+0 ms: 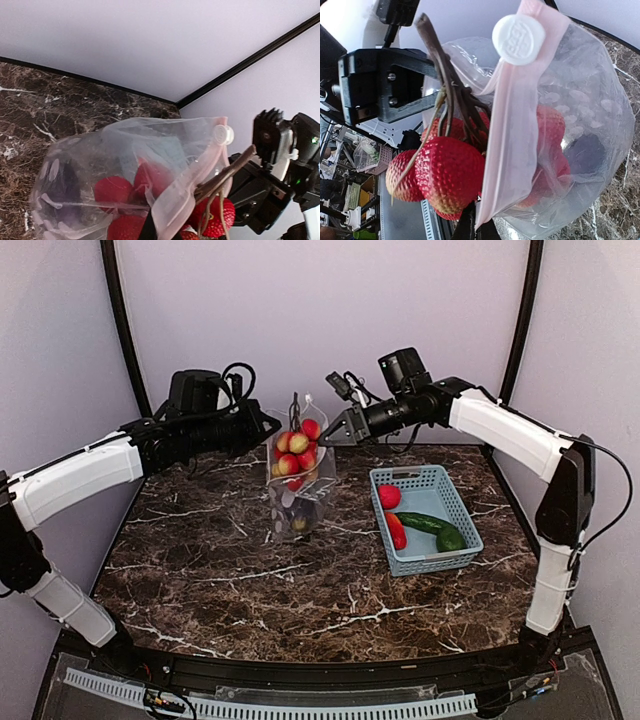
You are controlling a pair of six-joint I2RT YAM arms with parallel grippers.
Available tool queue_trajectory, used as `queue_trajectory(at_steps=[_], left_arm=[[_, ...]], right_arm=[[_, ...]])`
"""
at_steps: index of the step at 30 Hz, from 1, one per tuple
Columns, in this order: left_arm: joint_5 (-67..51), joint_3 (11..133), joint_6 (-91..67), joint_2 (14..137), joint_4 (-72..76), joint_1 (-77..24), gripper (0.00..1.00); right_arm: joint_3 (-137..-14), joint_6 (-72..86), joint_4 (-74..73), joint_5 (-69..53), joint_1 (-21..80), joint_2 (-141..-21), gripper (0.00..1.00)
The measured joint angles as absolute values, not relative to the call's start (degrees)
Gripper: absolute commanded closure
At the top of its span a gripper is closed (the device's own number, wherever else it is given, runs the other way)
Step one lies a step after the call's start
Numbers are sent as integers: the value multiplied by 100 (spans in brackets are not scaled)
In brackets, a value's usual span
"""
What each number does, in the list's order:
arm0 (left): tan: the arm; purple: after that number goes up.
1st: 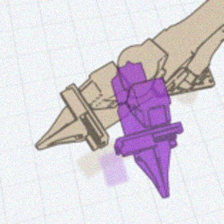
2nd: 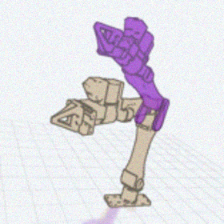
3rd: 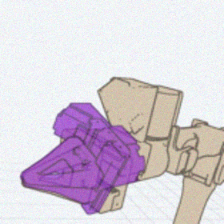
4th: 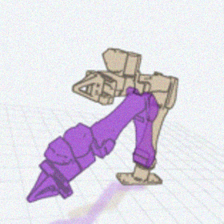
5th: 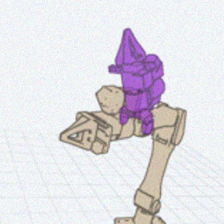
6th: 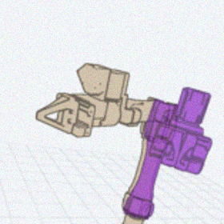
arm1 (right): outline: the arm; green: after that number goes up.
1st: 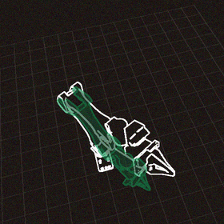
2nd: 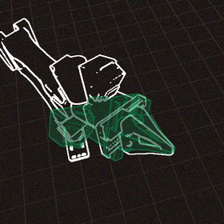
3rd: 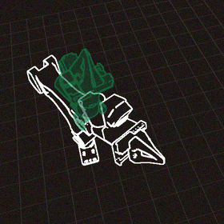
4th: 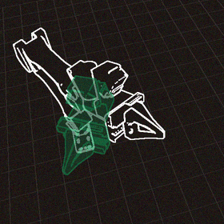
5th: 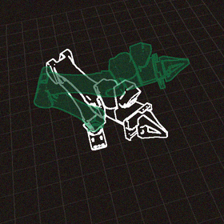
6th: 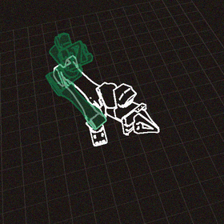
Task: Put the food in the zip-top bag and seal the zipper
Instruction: Adjust the zipper food storage bag.
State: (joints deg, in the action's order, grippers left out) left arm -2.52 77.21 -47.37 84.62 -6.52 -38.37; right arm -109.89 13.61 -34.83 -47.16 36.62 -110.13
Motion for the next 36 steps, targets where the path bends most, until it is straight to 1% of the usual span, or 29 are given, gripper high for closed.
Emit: queue_trajectory(at_steps=[3,7,10,13,16,19,21,24,27,31,36], left_arm=[[-158,8038,-4772,8438,-666,-4042,99],[311,8232,-4550,8431,-1052,-4204,99],[650,8431,-4187,8678,-1682,-4187,99],[1122,9006,-3673,9194,-2646,-4174,99],[1413,9288,-3234,9384,-3190,-4174,99],[1085,9292,-3028,9365,-3177,-4174,99],[478,9262,-3072,9365,-2899,-4174,99],[-301,9218,-3273,9371,-2416,-4174,99],[-676,9218,-3380,9376,-2073,-4174,99],[-744,9236,-3433,9376,-1865,-4158,99],[-336,9297,-3369,9310,-2025,-4064,99]], right_arm=[[-10908,1415,-3389,-4705,3667,-10906,100],[-10580,1643,-3260,-4950,3559,-10875,100],[-10475,1669,-3450,-4939,3406,-10936,100],[-10477,1555,-3649,-4880,3275,-10938,99],[-10420,1527,-3756,-4965,3179,-10938,98],[-10335,1627,-3734,-5249,3170,-10938,96],[-10355,1660,-3728,-5328,3229,-10938,95],[-10545,1658,-3732,-5339,3345,-10938,92],[-10866,1671,-3732,-5321,3398,-10954,92],[-11295,1682,-3684,-5310,3374,-11032,91],[-11511,1686,-3590,-5459,3323,-11111,91]])
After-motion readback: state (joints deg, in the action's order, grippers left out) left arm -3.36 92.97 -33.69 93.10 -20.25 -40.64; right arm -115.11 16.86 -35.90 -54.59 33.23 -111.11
